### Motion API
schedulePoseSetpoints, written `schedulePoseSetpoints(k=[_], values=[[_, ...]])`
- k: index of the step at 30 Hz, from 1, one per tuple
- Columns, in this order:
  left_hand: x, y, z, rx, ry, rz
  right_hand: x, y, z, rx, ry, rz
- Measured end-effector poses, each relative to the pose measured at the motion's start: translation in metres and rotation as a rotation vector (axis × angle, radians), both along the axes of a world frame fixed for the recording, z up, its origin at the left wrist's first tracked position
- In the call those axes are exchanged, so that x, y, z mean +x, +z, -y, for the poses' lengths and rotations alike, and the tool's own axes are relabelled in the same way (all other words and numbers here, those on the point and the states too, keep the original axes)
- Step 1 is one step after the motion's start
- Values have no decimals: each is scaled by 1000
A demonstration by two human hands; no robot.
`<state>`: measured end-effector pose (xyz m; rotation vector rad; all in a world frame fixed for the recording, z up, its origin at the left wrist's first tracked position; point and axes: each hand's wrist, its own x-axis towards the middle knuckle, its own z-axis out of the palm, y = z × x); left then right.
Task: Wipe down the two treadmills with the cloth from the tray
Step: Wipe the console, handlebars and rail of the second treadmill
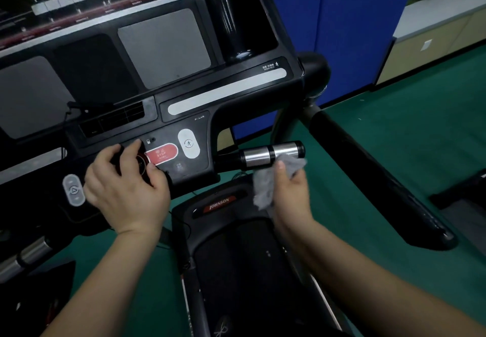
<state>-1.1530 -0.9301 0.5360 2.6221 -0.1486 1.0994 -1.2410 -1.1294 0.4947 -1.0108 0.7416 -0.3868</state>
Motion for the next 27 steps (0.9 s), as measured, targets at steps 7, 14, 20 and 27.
schedulePoseSetpoints(k=[7,14,20,27], values=[[1,1,-1,-2,10,-21,22,7,-25,141,21,7],[0,1,0,-3,6,-31,15,27,-40,468,135,78],[0,4,1,-12,-1,-41,-32,62,-25,-44,317,94],[-6,15,0,-19,-40,-149,4,60,34,-1368,429,-25]])
